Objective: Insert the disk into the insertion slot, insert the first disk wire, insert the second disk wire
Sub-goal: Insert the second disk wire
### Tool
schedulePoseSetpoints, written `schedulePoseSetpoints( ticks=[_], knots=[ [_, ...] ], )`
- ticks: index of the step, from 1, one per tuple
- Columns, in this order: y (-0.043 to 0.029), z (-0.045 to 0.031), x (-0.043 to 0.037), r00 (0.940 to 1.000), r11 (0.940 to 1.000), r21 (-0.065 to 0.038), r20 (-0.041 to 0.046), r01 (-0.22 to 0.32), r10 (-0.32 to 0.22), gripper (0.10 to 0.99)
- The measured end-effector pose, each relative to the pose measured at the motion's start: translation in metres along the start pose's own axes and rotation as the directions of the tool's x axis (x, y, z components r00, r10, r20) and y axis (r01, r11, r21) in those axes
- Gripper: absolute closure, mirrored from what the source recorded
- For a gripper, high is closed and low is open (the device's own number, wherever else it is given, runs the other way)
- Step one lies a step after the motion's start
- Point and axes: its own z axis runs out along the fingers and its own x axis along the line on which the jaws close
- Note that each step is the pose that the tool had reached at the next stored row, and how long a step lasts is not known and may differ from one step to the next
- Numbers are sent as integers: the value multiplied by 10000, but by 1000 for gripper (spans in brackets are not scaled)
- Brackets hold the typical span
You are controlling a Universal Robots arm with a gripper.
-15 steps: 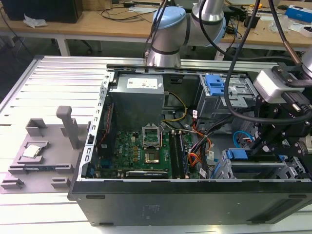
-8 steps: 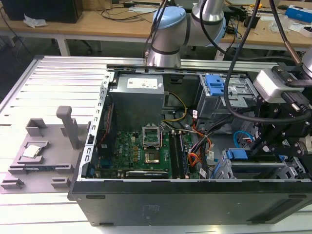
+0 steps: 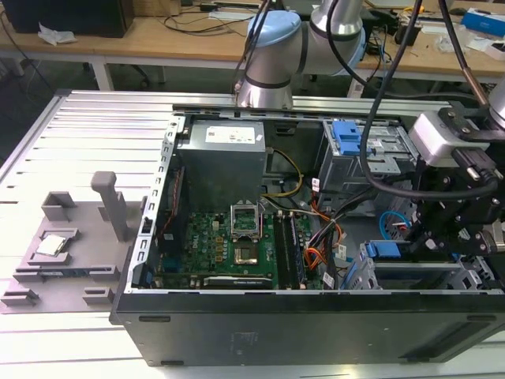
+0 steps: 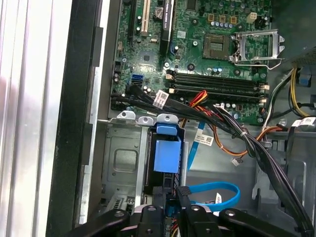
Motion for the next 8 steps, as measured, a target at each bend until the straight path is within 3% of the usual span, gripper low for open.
schedulePoseSetpoints(
  ticks=[3,5,7,8],
  knots=[
    [13,-200,-6,10000,10000,14,-1,0,0,847],
    [16,-238,-9,10000,10000,16,-2,0,0,859],
    [22,-330,-12,10000,10000,19,-3,0,0,980],
    [25,-378,-13,10000,10000,19,0,0,0,980]
  ],
)
